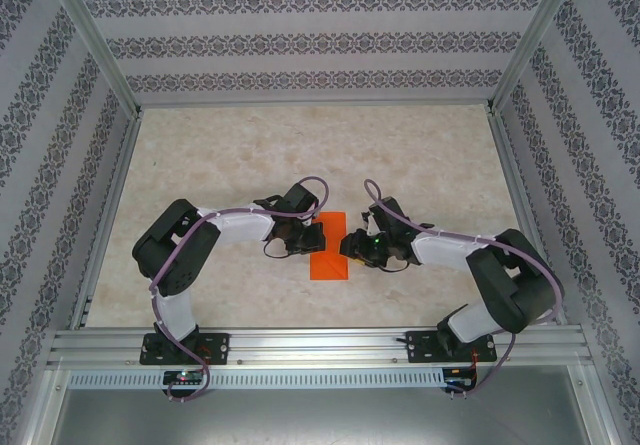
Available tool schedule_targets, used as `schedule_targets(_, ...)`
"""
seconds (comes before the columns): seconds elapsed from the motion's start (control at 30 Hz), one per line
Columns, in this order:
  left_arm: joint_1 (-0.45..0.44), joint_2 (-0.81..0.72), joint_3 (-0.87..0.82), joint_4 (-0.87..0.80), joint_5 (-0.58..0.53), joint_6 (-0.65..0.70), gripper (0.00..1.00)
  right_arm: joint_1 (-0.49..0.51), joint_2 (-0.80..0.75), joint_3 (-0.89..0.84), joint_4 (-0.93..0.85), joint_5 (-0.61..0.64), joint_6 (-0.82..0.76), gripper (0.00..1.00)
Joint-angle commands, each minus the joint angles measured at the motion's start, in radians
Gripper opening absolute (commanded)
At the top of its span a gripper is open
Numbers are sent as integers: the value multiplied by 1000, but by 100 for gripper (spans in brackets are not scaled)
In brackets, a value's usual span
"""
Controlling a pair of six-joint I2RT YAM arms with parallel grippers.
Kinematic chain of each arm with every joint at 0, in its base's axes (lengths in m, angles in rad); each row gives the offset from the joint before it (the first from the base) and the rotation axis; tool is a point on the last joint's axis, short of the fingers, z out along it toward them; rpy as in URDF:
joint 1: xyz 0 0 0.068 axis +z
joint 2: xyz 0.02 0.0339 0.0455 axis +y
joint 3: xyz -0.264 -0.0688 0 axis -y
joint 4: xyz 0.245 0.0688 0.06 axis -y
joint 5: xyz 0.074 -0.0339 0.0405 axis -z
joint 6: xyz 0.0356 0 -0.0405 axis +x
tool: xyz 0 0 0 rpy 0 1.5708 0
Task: Fold a paper plane with a square sheet of paper (pick it up from the middle)
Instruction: Turn over the paper at the center of the table.
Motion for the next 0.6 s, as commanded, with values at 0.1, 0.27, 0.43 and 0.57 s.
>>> schedule_targets(0.1, -9, 13, -18, -19, -33, 20, 9, 3, 22, -13, 46, -25, 4, 39)
schedule_targets(0.27, -10, 12, -14, -22, -32, 22, 9, 20, 57, -3, 60, -32, 8, 36)
schedule_targets(0.43, -9, 17, -12, -22, -34, 21, 8, 24, 58, -26, 93, -40, 26, 35)
schedule_targets(0.57, -10, 18, -10, -21, -31, 20, 9, 36, 46, -32, 130, -56, 43, 31)
